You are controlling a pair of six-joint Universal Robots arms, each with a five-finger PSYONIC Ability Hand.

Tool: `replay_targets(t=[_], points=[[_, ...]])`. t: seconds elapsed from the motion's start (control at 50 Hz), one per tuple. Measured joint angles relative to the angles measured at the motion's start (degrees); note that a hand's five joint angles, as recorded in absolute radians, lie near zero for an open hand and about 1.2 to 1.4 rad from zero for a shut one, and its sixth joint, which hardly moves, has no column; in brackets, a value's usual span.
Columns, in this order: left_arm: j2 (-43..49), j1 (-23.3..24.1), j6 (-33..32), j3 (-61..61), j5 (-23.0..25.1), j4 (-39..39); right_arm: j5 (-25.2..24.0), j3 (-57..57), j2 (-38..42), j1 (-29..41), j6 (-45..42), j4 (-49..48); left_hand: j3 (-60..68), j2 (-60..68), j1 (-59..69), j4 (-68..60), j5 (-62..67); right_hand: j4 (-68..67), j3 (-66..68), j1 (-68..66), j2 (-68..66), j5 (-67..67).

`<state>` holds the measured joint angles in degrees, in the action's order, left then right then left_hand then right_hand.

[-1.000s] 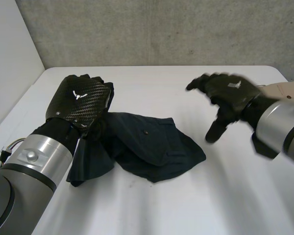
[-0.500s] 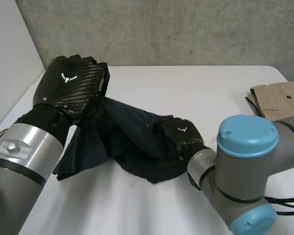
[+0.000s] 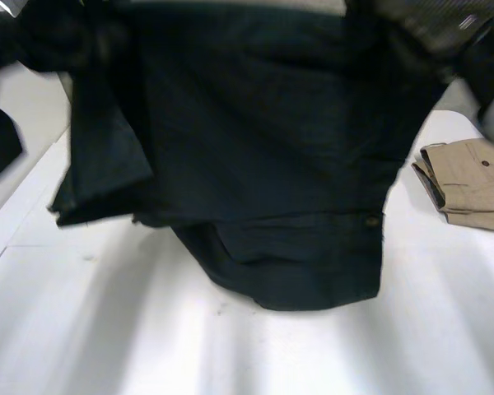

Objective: Fold the laundry.

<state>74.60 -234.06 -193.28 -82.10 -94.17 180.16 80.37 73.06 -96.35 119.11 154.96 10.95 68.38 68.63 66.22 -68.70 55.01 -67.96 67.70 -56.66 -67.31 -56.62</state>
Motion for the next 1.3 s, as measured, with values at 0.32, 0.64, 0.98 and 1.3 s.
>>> replay_targets(t=[0.32,0.64,0.98,1.3], points=[[-3.04,-0.25,0.13,7.95,0.07,-9.55,-3.20,-12.72,-2.75,-1.11,-1.95,17.46,0.00,0.01,0.00,0.00,0.00,0.00,0.01,0.00,0.00,-0.09],[26.25,-2.07,0.12,8.38,0.27,6.51,2.39,-17.92,26.09,-0.07,0.55,8.66,0.03,0.04,0.00,0.00,0.00,-0.01,0.01,0.00,0.00,-0.11],[52.16,-3.26,1.39,35.66,-0.45,1.90,15.50,-25.33,41.81,1.55,-0.30,-11.99,-56.25,-56.92,-55.38,57.17,-52.35,54.66,-55.47,45.10,54.81,52.94],[33.88,-2.67,4.32,5.53,0.28,1.52,8.65,-3.49,26.93,-1.66,-6.92,-1.05,-56.24,-56.92,-55.30,57.15,-52.35,54.67,-55.46,45.10,54.81,52.94]])
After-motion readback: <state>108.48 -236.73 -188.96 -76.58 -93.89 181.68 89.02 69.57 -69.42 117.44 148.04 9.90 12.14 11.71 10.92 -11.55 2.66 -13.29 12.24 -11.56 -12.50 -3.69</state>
